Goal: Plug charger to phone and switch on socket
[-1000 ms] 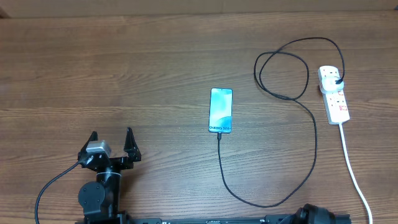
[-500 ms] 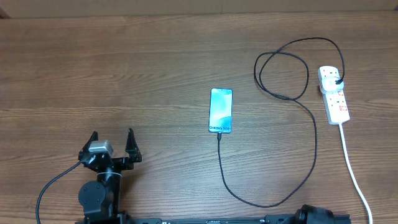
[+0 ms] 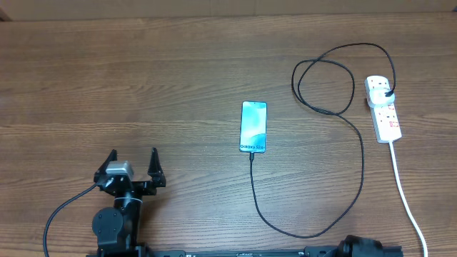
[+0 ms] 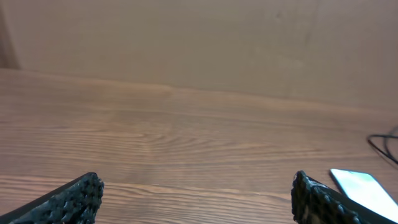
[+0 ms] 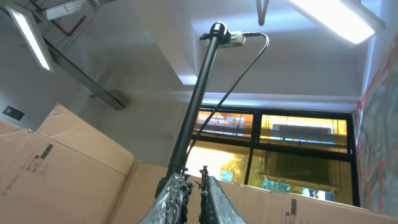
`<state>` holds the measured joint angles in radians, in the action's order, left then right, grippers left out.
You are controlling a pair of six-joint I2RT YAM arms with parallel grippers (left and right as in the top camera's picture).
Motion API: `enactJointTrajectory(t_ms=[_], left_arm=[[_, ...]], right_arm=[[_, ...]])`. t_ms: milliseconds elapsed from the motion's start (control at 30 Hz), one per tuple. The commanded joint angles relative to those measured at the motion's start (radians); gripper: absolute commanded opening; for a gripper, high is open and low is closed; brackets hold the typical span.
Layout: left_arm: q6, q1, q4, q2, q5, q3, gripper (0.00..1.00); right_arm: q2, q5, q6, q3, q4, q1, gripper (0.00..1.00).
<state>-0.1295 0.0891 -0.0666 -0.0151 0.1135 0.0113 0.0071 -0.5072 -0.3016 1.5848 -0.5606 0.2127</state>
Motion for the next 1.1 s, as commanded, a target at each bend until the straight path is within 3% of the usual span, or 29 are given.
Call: enactJointTrajectory(t_ms=[0, 700, 833, 1067], left_arm=[[0.018, -0.046, 0.001, 0.011, 0.01, -0.006, 0.99], [0.018, -0.095, 0.001, 0.011, 0.01, -0.006, 1.0], [0.018, -0.095, 0.001, 0.011, 0.009, -0.006, 1.0], [0.068, -0.095, -0.008, 0.01, -0.062, -0.006, 1.0]], right_arm=[[-0.002, 0.017, 0.005, -0.008, -0.002, -0.016, 0.11], [-0.002, 0.018, 0.022, -0.008, -0.005, -0.023, 0.12], [-0.002, 0.021, 0.099, -0.008, -0.005, -0.022, 0.25], [-0.002, 0.021, 0.154, -0.009, 0.0, -0.021, 0.27]])
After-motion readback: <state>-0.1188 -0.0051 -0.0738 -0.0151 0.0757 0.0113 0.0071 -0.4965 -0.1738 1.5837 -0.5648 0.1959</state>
